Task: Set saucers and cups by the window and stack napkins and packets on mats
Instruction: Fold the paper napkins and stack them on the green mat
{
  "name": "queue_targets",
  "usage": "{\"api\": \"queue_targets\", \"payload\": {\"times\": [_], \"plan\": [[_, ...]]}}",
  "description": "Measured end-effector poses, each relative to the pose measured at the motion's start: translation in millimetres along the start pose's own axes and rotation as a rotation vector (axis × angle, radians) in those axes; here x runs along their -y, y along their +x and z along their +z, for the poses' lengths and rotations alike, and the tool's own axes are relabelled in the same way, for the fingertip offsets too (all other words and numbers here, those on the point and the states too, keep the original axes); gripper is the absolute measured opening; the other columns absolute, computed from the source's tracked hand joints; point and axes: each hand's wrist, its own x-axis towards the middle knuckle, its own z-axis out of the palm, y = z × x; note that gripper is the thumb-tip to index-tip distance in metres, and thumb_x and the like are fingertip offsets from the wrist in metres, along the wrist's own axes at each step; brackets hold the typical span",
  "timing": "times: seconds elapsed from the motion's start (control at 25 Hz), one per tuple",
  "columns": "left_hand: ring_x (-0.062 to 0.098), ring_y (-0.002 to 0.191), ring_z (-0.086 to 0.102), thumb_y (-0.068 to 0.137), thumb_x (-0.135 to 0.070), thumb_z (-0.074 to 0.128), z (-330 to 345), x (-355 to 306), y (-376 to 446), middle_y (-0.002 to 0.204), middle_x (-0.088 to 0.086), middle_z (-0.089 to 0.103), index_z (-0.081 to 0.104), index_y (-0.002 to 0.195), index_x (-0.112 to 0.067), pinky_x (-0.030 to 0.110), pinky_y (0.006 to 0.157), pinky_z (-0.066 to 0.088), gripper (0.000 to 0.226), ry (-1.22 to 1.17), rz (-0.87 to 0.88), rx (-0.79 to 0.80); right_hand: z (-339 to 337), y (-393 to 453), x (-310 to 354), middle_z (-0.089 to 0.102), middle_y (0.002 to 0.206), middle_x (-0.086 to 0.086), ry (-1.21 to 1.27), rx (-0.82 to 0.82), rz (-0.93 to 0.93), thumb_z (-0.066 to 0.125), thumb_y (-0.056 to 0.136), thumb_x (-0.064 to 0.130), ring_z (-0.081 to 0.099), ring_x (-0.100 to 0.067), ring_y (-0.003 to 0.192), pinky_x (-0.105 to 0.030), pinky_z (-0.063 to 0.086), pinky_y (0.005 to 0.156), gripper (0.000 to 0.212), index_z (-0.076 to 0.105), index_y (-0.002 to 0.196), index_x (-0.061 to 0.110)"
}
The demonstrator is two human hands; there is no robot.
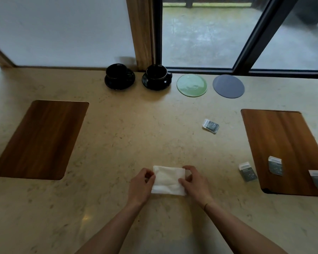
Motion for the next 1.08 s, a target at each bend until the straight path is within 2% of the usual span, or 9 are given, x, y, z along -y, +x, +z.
{"api": "queue_targets", "payload": {"times": [0.24, 0.4, 0.44, 0.52, 0.6, 0.72, 0.8, 0.88, 1.08], "plan": [[0.001, 0.073, 0.057, 0.090, -0.032, 0.061, 0, 4, -2, 0.085, -0.013, 0.062, 0.056, 0.092, -0.029, 0.012, 0.057, 0.038, 0.005, 0.121, 0.060, -0.021, 0, -2, 2, 0.062, 0.086, 0.010, -0.054, 0.001, -0.016, 0.063, 0.087, 0.040, 0.063, -0.013, 0.080, -0.031, 0.054, 0.068, 0.053, 0.040, 0.135, 0.038], [0.009, 0.080, 0.057, 0.089, -0.033, 0.061, -3, 8, -4, 0.095, -0.010, 0.058, 0.059, 0.102, -0.027, 0.024, 0.064, 0.046, 0.014, 0.234, 0.085, -0.102, -3, -6, 1, 0.062, 0.099, 0.011, -0.158, -0.069, -0.017, 0.060, 0.088, 0.045, 0.061, -0.012, 0.088, -0.033, 0.054, 0.068, 0.051, 0.040, 0.135, 0.039], [0.012, 0.083, 0.058, 0.088, -0.030, 0.063, -3, 10, -3, 0.099, -0.007, 0.058, 0.062, 0.104, -0.025, 0.026, 0.066, 0.048, 0.016, 0.284, 0.129, -0.132, -3, -7, 0, 0.061, 0.106, 0.010, -0.214, -0.132, -0.047, 0.059, 0.088, 0.046, 0.060, -0.013, 0.094, -0.033, 0.054, 0.069, 0.050, 0.043, 0.135, 0.038], [0.018, 0.086, 0.059, 0.084, -0.026, 0.069, -1, 15, 0, 0.101, -0.004, 0.061, 0.067, 0.103, -0.024, 0.030, 0.066, 0.050, 0.020, 0.410, 0.322, -0.165, 0, -8, -3, 0.059, 0.116, 0.005, -0.358, -0.255, -0.218, 0.061, 0.086, 0.045, 0.056, -0.018, 0.103, -0.034, 0.053, 0.073, 0.046, 0.052, 0.130, 0.033], [0.020, 0.094, 0.060, 0.083, -0.030, 0.066, 0, 14, 4, 0.106, -0.004, 0.064, 0.068, 0.106, -0.026, 0.032, 0.071, 0.049, 0.023, 0.504, 0.538, -0.162, 3, -7, -6, 0.060, 0.123, 0.004, -0.509, -0.280, -0.421, 0.055, 0.087, 0.046, 0.053, -0.023, 0.113, -0.037, 0.053, 0.081, 0.041, 0.056, 0.126, 0.032], [0.018, 0.121, 0.056, 0.090, -0.037, 0.050, 6, 12, 9, 0.131, -0.003, 0.060, 0.060, 0.126, -0.025, 0.036, 0.093, 0.046, 0.040, 0.622, 0.718, -0.024, 9, -4, -7, 0.053, 0.140, 0.006, -0.677, -0.168, -0.578, 0.037, 0.090, 0.048, 0.047, -0.024, 0.132, -0.041, 0.046, 0.099, 0.050, 0.050, 0.135, 0.029], [0.017, 0.134, 0.044, 0.094, -0.040, 0.044, 11, 16, 10, 0.144, -0.002, 0.049, 0.049, 0.139, -0.021, 0.036, 0.107, 0.036, 0.049, 0.718, 0.754, 0.101, 15, -6, -9, 0.043, 0.149, 0.004, -0.722, -0.086, -0.595, 0.035, 0.091, 0.047, 0.038, -0.024, 0.139, -0.042, 0.032, 0.109, 0.058, 0.042, 0.143, 0.022], [0.017, 0.141, 0.034, 0.098, -0.043, 0.035, 14, 21, 8, 0.152, 0.000, 0.038, 0.039, 0.146, -0.018, 0.039, 0.109, 0.026, 0.054, 0.787, 0.728, 0.180, 20, -7, -14, 0.032, 0.155, 0.001, -0.749, -0.033, -0.563, 0.035, 0.094, 0.048, 0.027, -0.021, 0.144, -0.044, 0.020, 0.109, 0.062, 0.032, 0.148, 0.019], [0.017, 0.147, 0.013, 0.101, -0.048, 0.023, 13, 33, 0, 0.161, 0.001, 0.016, 0.020, 0.153, -0.019, 0.045, 0.111, 0.015, 0.060, 0.866, 0.616, 0.252, 21, -7, -26, 0.020, 0.159, -0.001, -0.779, 0.091, -0.468, 0.027, 0.098, 0.053, 0.016, -0.019, 0.145, -0.048, 0.015, 0.110, 0.065, 0.023, 0.152, 0.017]]}}
